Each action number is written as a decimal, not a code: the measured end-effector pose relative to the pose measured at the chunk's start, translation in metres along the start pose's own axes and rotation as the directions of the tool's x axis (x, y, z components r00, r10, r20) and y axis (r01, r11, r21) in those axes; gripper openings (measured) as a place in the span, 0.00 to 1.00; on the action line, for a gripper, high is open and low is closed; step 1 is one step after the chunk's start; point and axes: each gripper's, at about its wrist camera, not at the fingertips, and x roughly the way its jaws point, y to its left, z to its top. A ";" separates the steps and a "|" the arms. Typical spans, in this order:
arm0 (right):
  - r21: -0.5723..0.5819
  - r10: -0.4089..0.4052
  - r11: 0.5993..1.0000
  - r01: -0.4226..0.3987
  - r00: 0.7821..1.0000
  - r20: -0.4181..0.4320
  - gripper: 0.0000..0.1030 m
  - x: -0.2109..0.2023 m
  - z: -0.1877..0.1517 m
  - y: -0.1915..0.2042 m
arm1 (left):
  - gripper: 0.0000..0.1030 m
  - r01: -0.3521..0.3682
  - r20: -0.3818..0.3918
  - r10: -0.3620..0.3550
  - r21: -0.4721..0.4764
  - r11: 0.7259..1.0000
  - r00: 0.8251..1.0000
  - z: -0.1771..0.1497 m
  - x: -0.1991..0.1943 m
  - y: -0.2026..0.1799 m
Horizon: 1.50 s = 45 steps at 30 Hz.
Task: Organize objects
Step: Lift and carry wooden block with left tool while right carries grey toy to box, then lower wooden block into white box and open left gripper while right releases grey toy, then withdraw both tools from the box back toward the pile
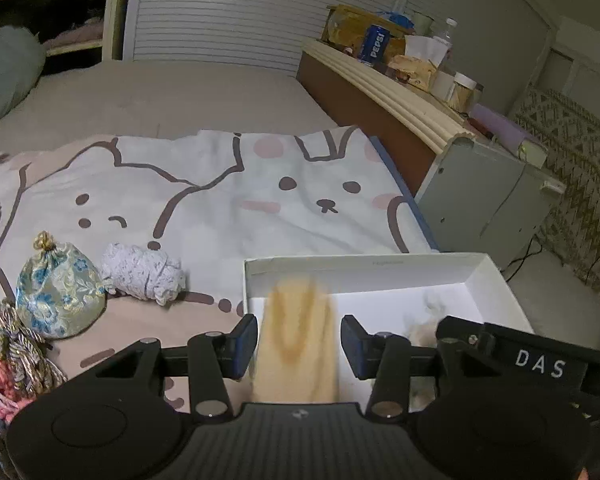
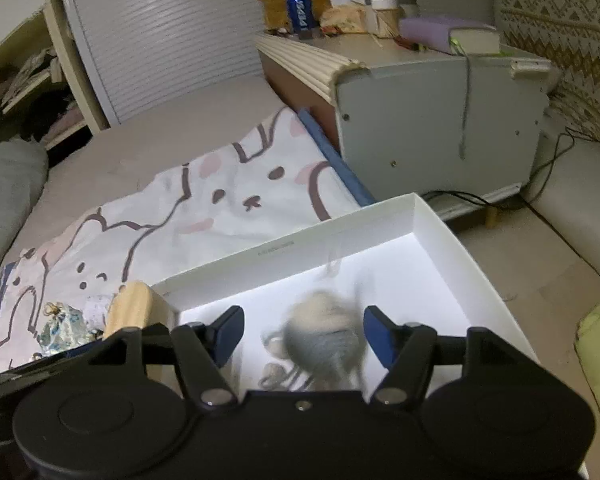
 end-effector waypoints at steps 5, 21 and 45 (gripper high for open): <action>0.016 -0.023 1.000 0.023 1.000 -0.020 0.66 0.000 -0.003 -0.006 | 0.57 -0.012 -0.008 0.012 0.015 1.000 1.000 0.003 -0.003 0.000; 0.005 -0.025 1.000 0.025 1.000 0.001 0.67 -0.020 -0.010 -0.007 | 0.62 -0.053 -0.031 0.054 0.037 0.998 0.998 -0.004 -0.027 0.011; -0.075 -0.051 0.995 0.059 0.993 0.102 0.87 -0.104 -0.028 0.002 | 0.93 -0.090 0.038 0.088 0.073 0.993 0.995 -0.013 -0.112 0.026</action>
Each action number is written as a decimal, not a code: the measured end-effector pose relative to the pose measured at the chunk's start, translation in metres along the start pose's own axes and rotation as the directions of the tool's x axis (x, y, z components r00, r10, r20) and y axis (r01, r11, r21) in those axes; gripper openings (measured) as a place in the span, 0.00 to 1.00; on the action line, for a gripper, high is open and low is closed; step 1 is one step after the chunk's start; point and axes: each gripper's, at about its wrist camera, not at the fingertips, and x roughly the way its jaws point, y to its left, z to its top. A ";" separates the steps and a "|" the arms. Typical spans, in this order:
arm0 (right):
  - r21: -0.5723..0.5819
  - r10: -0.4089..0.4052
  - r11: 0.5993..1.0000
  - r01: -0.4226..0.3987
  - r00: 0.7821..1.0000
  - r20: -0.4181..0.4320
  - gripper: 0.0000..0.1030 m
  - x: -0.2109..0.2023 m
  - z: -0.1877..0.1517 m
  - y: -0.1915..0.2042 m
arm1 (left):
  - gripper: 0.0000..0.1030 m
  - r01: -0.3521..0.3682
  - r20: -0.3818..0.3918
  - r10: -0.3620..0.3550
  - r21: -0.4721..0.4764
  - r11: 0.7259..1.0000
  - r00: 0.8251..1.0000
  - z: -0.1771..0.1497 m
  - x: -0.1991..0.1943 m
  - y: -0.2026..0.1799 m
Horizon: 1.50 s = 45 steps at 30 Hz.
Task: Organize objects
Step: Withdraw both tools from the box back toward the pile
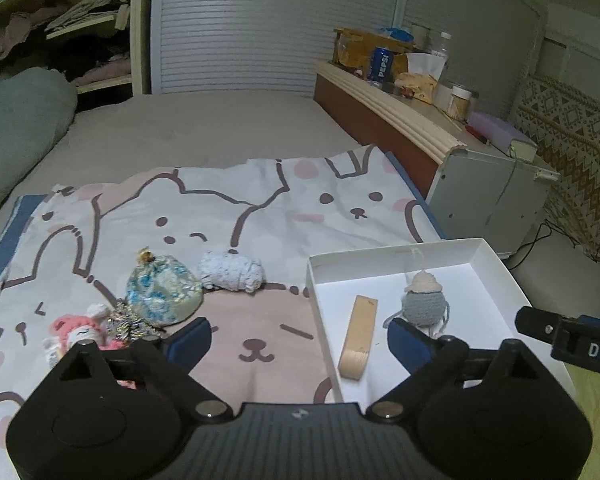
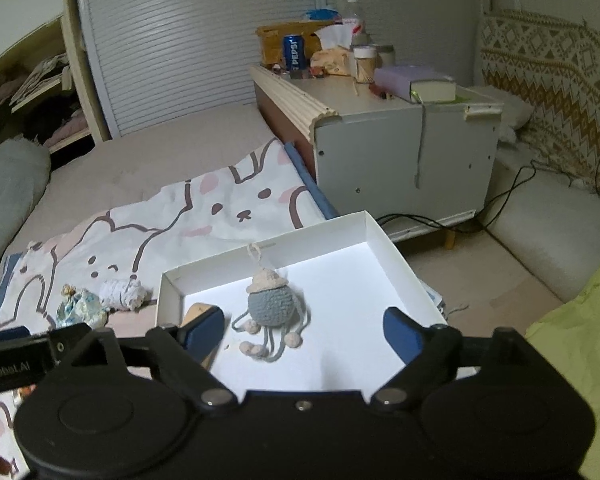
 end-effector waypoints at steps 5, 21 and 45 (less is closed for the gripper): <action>-0.015 -0.010 1.000 0.011 1.000 0.016 0.94 -0.016 -0.008 0.002 | 1.00 -0.019 0.022 0.019 -0.002 1.000 1.000 -0.008 -0.014 0.008; -0.017 -0.021 1.000 0.022 0.999 0.044 1.00 -0.049 -0.033 0.003 | 1.00 -0.027 0.036 0.027 -0.012 1.000 0.999 -0.025 -0.050 0.027; -0.043 0.107 0.994 -0.105 0.993 0.046 1.00 -0.037 -0.046 0.063 | 1.00 -0.149 0.066 0.154 -0.076 0.986 0.986 -0.045 -0.076 0.122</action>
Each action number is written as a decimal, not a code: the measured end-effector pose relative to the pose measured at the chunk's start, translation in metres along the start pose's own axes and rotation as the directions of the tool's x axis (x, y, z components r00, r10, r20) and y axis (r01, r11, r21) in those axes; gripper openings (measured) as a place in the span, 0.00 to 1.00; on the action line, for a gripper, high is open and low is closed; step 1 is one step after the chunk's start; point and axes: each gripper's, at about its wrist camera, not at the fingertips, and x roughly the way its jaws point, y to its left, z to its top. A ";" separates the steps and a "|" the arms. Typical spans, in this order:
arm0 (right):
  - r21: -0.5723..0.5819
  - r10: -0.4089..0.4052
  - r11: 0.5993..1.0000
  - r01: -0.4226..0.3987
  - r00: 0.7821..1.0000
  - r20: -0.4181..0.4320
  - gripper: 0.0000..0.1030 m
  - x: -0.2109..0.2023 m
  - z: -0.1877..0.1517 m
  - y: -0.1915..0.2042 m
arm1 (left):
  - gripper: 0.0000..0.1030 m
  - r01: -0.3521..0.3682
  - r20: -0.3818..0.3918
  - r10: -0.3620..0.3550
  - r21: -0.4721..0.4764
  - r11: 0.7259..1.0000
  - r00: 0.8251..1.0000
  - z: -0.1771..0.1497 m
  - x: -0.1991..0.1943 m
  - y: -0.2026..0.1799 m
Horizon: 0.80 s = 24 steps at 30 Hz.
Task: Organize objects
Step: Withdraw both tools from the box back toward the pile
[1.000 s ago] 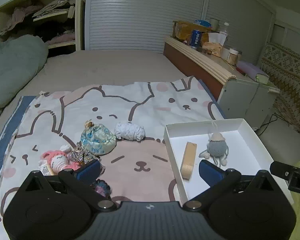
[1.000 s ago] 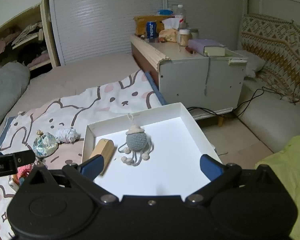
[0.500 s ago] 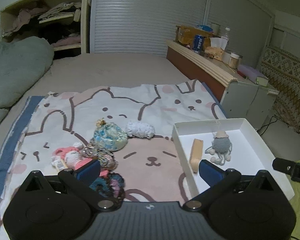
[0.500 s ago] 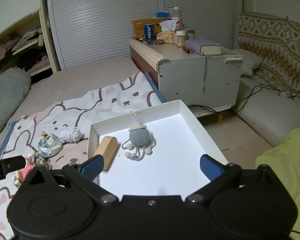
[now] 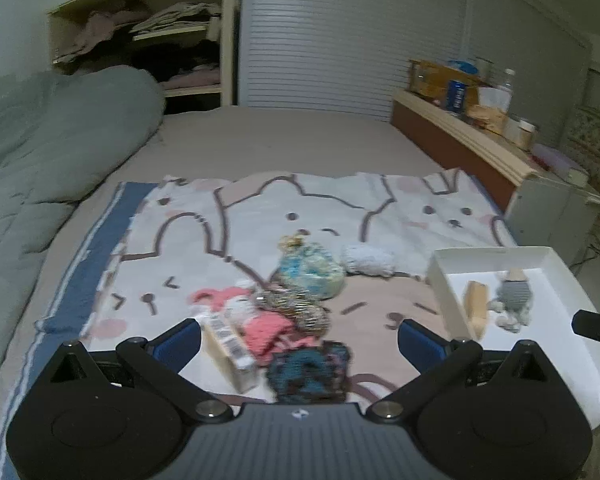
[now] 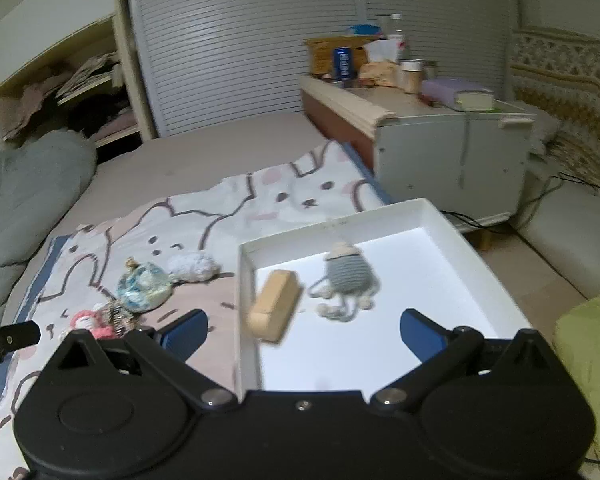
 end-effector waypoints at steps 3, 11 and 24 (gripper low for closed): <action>-0.019 0.037 0.999 -0.037 0.999 0.003 1.00 0.003 -0.001 0.015 | 1.00 -0.025 0.002 0.025 -0.006 1.000 1.000 -0.002 0.001 0.014; -0.063 0.118 0.991 -0.118 0.993 -0.003 1.00 0.014 -0.007 0.055 | 1.00 -0.064 -0.001 0.064 -0.019 0.998 0.998 -0.007 0.006 0.041; -0.091 0.222 0.970 -0.227 0.973 -0.061 1.00 0.045 -0.013 0.109 | 1.00 -0.095 0.002 0.095 -0.057 0.994 0.995 -0.007 0.034 0.069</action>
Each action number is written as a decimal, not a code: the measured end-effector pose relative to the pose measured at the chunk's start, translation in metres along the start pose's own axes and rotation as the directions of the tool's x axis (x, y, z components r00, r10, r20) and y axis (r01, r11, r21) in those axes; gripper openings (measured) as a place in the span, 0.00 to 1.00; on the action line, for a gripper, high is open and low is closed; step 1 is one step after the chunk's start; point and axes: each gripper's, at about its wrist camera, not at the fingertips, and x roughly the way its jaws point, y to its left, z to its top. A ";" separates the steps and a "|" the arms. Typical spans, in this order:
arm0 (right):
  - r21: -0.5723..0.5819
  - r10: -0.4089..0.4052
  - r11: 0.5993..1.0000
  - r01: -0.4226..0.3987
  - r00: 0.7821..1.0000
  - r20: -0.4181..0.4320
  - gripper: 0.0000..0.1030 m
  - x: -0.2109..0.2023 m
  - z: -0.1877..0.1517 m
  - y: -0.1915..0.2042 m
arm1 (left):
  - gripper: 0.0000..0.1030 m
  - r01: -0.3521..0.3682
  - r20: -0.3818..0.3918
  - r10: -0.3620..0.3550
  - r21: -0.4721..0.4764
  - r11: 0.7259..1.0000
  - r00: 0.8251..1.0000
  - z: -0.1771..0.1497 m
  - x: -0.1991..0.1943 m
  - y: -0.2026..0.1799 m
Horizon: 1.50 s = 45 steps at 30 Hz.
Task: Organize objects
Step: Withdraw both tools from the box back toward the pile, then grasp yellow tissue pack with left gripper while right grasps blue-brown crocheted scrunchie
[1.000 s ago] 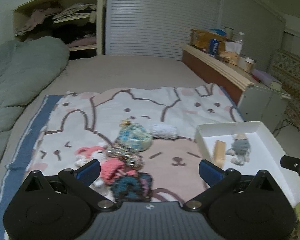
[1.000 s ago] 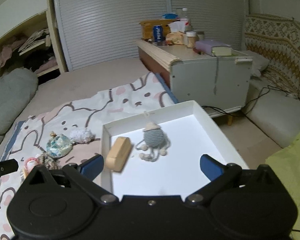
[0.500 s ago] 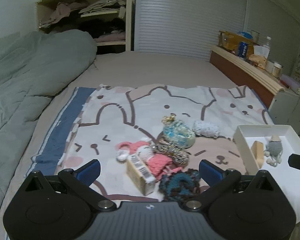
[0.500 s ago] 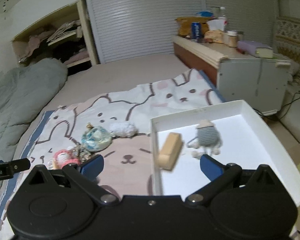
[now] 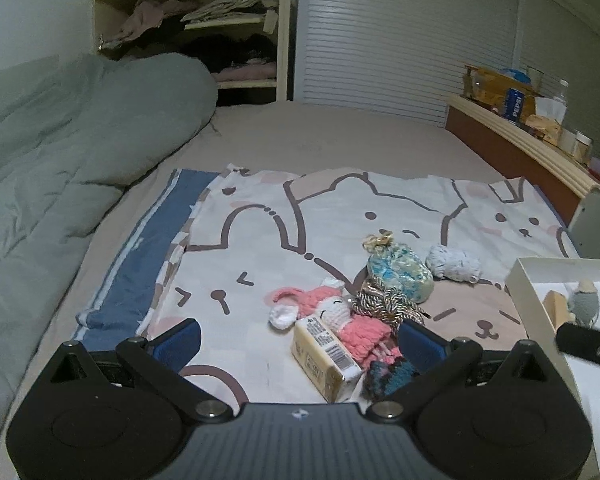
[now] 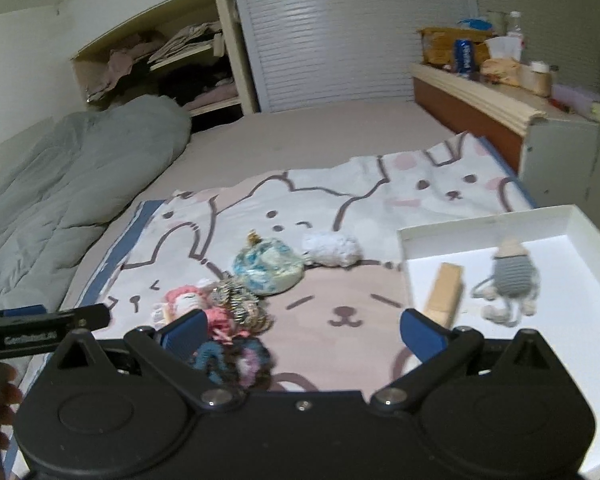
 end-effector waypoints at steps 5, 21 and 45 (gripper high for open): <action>-0.021 0.022 1.000 -0.022 1.000 -0.016 1.00 0.021 -0.009 0.013 | 1.00 0.029 -0.023 -0.029 -0.005 1.000 0.999 0.000 0.024 -0.003; -0.096 0.065 0.993 -0.072 0.995 -0.073 1.00 0.058 -0.041 0.017 | 1.00 0.011 -0.168 -0.013 -0.013 1.000 0.986 -0.026 0.089 0.010; -0.198 0.221 0.951 -0.238 0.970 -0.106 1.00 0.077 -0.056 0.029 | 1.00 0.181 -0.085 -0.172 0.123 0.976 0.981 -0.014 0.103 0.031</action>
